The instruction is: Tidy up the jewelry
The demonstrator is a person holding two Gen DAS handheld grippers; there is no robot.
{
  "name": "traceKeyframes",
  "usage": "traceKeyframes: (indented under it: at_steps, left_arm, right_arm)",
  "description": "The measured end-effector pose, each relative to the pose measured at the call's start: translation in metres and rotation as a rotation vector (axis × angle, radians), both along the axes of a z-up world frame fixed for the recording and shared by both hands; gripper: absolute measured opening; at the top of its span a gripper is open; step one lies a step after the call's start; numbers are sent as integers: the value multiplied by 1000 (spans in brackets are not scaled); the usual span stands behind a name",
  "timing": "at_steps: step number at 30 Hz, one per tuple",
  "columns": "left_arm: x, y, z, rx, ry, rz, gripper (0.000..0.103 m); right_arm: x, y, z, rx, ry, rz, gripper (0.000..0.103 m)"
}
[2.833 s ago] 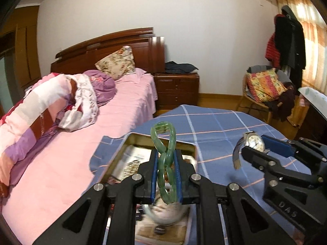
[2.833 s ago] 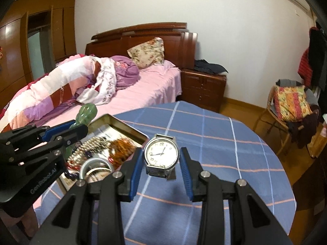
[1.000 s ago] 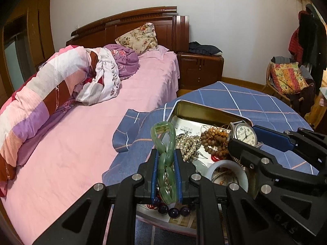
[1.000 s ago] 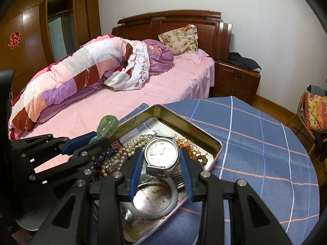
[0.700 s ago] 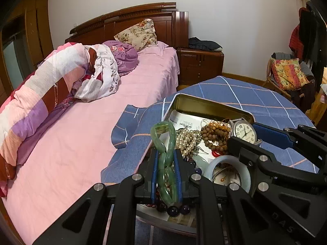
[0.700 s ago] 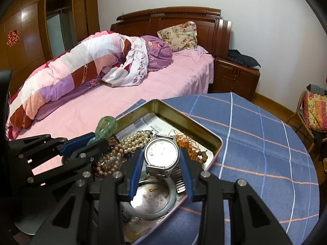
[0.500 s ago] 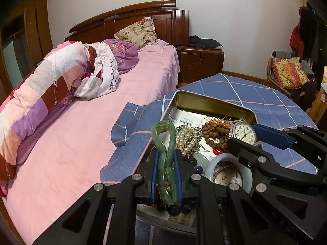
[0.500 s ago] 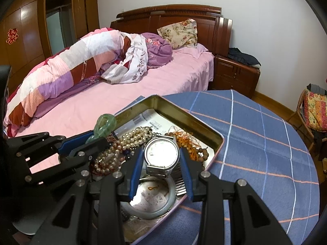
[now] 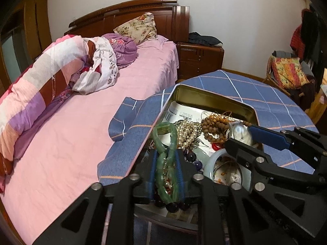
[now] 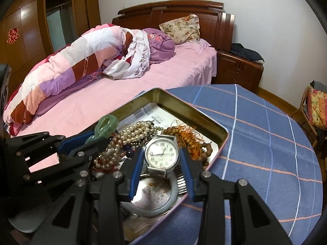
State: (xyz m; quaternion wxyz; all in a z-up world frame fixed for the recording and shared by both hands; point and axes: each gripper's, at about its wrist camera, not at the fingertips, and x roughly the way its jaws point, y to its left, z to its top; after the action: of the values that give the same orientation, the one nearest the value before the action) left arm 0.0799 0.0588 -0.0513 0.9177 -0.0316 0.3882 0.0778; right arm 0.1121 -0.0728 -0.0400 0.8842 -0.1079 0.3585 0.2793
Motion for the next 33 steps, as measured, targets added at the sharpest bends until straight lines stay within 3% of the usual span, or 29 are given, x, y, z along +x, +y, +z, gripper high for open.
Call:
traceKeyframes:
  at_steps: [4,6,8,12,33]
  left_arm:
    - [-10,2,11,-28,-31,13,40]
    - [-17,0,20,2,-59,42,62]
    - [-22,1,27,-5,-82,39,68]
    - [-33,0,41,-16,-121,40,70]
    - [-51,-9,59,27,-160,52,71]
  right_arm:
    - [-3,-15,9,31,-20,-34,69]
    - [-7,-24,15,48,-38,-52,70]
    - [-9,-32,22,69,-39,-60,71]
    - [-19,-41,32,64,-83,-70,79]
    - [-36,-53,46,92,-123,-67,80]
